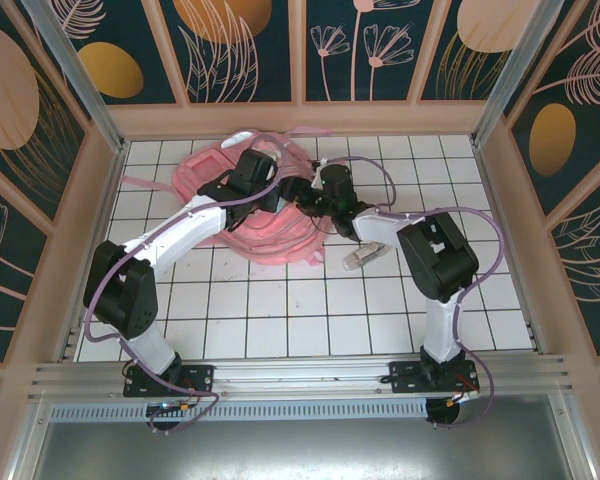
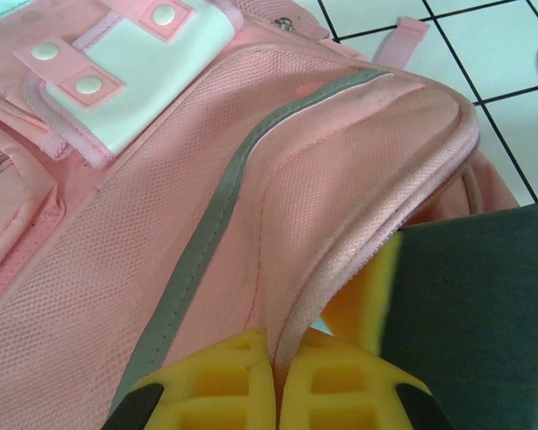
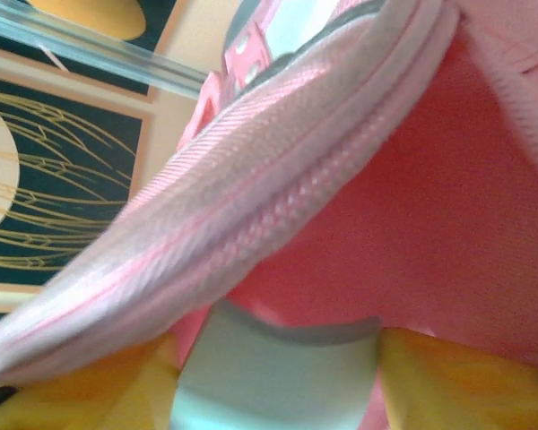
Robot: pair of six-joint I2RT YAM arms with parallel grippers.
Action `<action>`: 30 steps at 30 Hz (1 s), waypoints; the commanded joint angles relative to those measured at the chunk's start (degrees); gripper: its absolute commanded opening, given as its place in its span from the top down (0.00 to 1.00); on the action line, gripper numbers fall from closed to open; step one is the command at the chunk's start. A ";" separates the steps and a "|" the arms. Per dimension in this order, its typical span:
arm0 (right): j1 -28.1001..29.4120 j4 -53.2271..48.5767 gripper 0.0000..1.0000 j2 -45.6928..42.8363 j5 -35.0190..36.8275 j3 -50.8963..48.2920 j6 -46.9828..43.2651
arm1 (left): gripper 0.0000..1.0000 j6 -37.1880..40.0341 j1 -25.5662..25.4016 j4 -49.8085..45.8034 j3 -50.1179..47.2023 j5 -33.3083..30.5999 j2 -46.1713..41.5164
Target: Pack the student bag
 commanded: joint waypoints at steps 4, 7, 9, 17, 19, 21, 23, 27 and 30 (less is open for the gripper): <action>-0.89 -3.31 0.27 -5.43 3.55 0.37 -4.59 | 1.00 -2.07 0.77 4.29 0.47 2.03 -1.92; -1.06 -4.32 0.25 -4.99 2.94 1.50 -5.25 | 1.00 -2.05 0.74 4.29 0.34 2.17 -2.15; -1.24 -5.44 0.26 -5.24 3.16 1.87 -6.02 | 1.00 -1.96 0.81 4.29 0.30 2.08 -2.23; 0.22 -10.48 0.58 -5.78 3.26 0.67 -6.82 | 1.00 -2.34 0.89 4.80 0.16 3.15 -2.15; 1.02 -10.00 0.64 -4.75 3.27 0.34 -6.06 | 1.00 -2.82 0.84 5.00 0.12 3.93 -2.24; 1.36 -9.90 0.69 -3.04 3.13 1.30 -5.47 | 1.00 -3.10 0.84 5.10 0.12 4.55 -2.24; 1.75 -10.03 0.71 -0.64 3.08 3.34 -5.27 | 1.00 -3.41 0.91 5.08 -0.02 5.35 -2.37; 2.79 -11.43 0.75 6.23 2.00 11.06 -5.07 | 1.00 -4.63 0.88 6.08 -0.71 7.76 -2.79; 3.90 -12.61 0.76 10.77 -0.04 17.63 -4.93 | 1.00 -5.39 0.84 6.57 -1.19 8.50 -2.99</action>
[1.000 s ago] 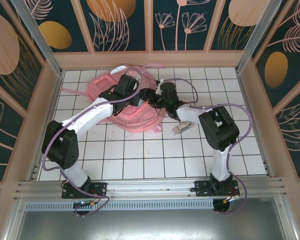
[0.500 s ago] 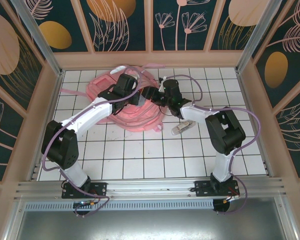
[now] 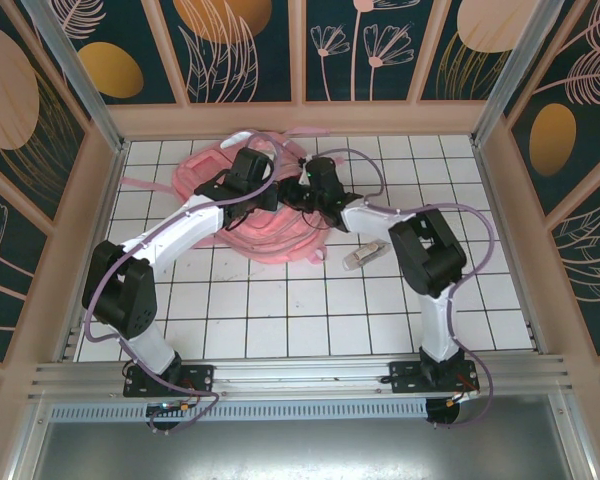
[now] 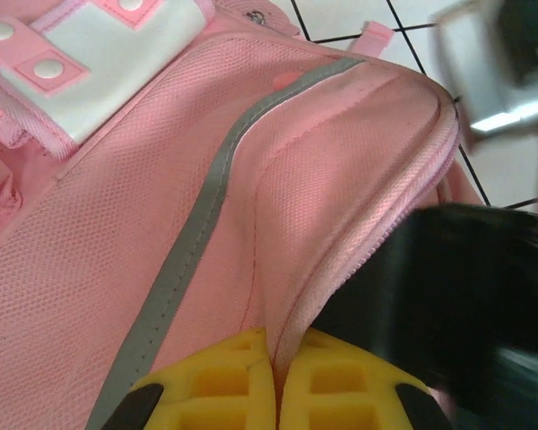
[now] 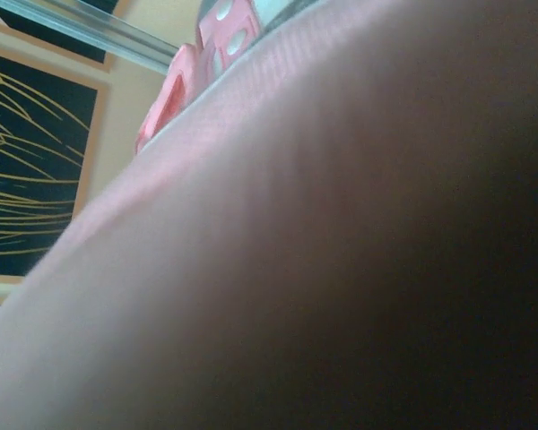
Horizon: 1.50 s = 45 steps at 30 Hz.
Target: Pack the student bag
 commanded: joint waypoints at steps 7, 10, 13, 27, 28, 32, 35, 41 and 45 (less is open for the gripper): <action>0.80 -0.83 0.76 -1.01 -3.48 3.58 -2.30 | 1.00 -2.56 -0.05 5.33 -0.68 2.58 -3.86; -0.40 -2.97 0.69 -9.52 -1.72 -4.66 -5.14 | 1.00 -2.66 -0.05 5.64 -0.85 1.95 -4.19; -1.60 -9.54 0.55 -19.05 2.15 -12.64 -8.51 | 1.00 -2.96 -0.07 6.28 -0.87 2.30 -4.16; -12.18 -51.83 0.01 -42.69 14.87 -28.77 -3.83 | 1.00 -3.08 -0.12 10.80 -2.52 4.52 -3.58; -12.26 -51.97 0.01 -43.24 15.25 -29.39 -3.56 | 1.00 -3.01 -0.13 11.10 -2.82 4.66 -3.75; -13.01 -47.41 0.01 -46.89 15.37 -33.69 -0.68 | 1.00 -2.72 -0.12 12.29 -4.50 4.55 -5.19; -13.74 -49.63 0.02 -44.26 19.19 -32.73 2.40 | 1.00 -3.24 -0.11 14.30 -6.76 4.45 -6.62; -13.56 -48.29 0.09 -35.80 21.25 -29.49 7.19 | 1.00 -3.68 -0.13 15.82 -8.85 4.39 -7.56; -13.26 -47.92 0.12 -29.88 23.14 -26.32 9.57 | 1.00 -3.55 -0.13 16.19 -9.59 4.62 -8.12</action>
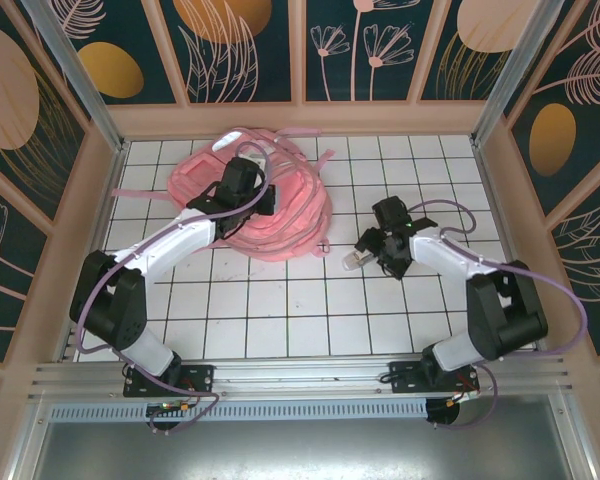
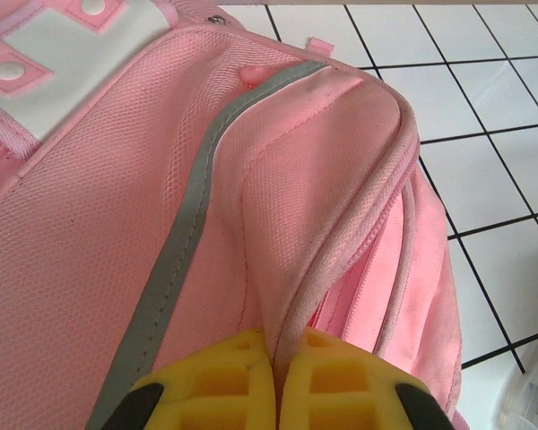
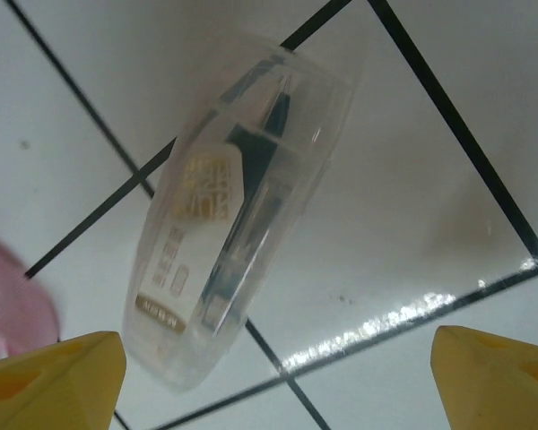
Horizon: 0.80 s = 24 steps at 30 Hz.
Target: Pack the student bag
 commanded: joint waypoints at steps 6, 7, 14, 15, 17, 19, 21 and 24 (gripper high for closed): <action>0.97 1.84 0.17 10.07 3.24 6.76 4.46 | 1.00 -0.44 -0.74 5.24 -0.62 1.96 -3.96; 1.01 2.29 0.17 11.10 2.76 7.31 4.28 | 1.00 -0.34 -0.78 5.22 -0.64 1.96 -4.13; 1.07 4.55 0.26 15.87 1.85 9.26 3.85 | 1.00 -0.25 -0.74 5.04 -0.80 1.61 -4.92; 1.08 4.42 0.28 16.32 2.11 9.39 3.75 | 1.00 -0.27 -0.78 5.04 -0.81 1.59 -4.91; 1.07 4.31 0.39 16.81 2.38 9.55 3.05 | 1.00 -0.39 -0.78 5.11 -0.88 1.56 -5.03; 1.06 4.27 0.49 16.62 2.72 9.39 2.55 | 1.00 -0.49 -0.79 5.13 -0.97 1.28 -5.09; 1.05 4.31 0.53 15.74 3.15 9.02 2.36 | 1.00 -0.66 -0.72 5.22 -1.06 1.00 -5.12; 1.08 4.08 0.58 13.28 3.60 9.02 1.67 | 1.00 -0.66 -0.79 5.30 -0.93 0.49 -5.06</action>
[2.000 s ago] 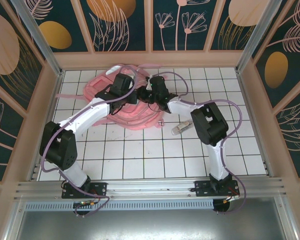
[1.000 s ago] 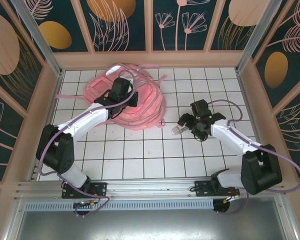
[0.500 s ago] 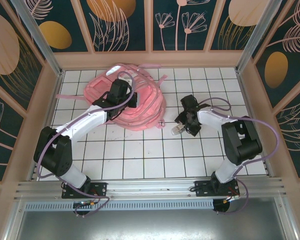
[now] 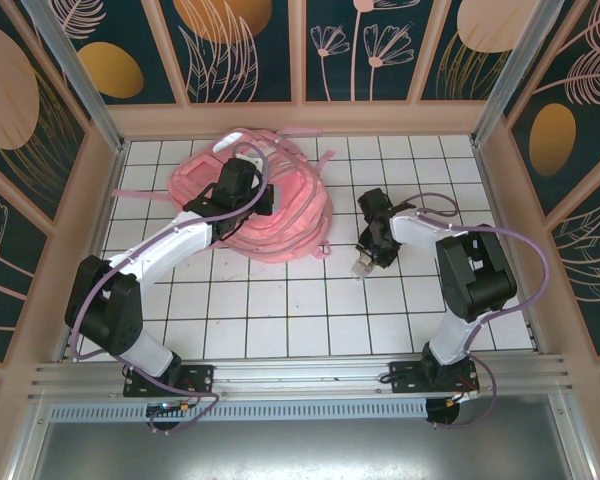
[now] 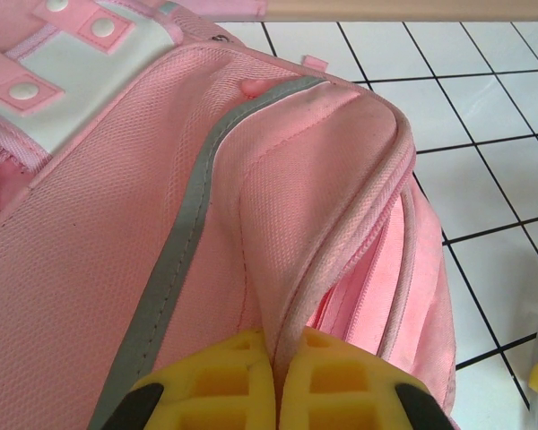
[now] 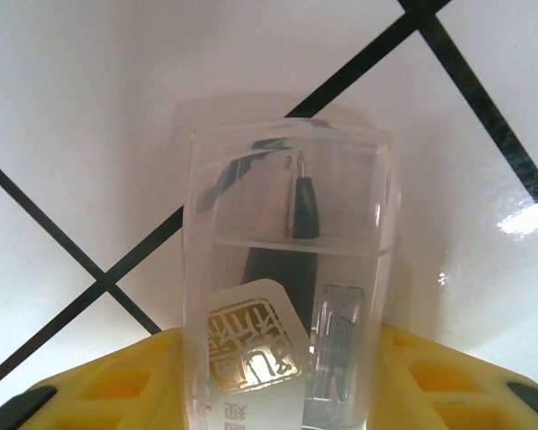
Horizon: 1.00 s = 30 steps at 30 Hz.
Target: Pack the student bag
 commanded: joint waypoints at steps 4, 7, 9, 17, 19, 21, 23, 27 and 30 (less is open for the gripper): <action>0.32 4.78 0.63 -5.87 0.29 1.85 -3.49 | 1.00 -0.32 -0.59 4.44 0.68 -0.20 -3.07; 0.74 3.94 0.63 -10.35 -0.34 3.03 -6.07 | 1.00 -0.66 -0.24 4.56 1.38 0.57 -2.79; 1.20 3.97 0.63 -12.70 -1.24 3.53 -7.12 | 1.00 -1.03 -0.01 4.48 1.99 1.46 -2.30; 6.09 22.50 0.63 -12.70 -12.99 4.17 -5.78 | 1.00 -3.70 1.32 5.09 3.06 4.44 -0.04; 7.62 26.47 0.62 -10.80 -13.20 5.46 -5.14 | 1.00 -4.48 1.50 5.09 3.14 4.55 0.06; 8.80 31.14 0.62 -8.58 -14.41 6.39 -4.64 | 1.00 -4.79 1.50 4.71 3.41 4.40 0.00; 9.19 35.00 0.62 -5.40 -15.99 8.22 -3.42 | 1.00 -4.97 1.50 4.15 3.98 4.42 0.05; 9.44 44.25 0.62 0.21 -19.32 10.86 0.13 | 1.00 -5.15 1.50 3.19 4.95 4.40 0.18; 9.80 48.70 0.62 4.13 -19.73 13.65 2.14 | 1.00 -5.49 1.50 2.56 5.38 3.83 0.14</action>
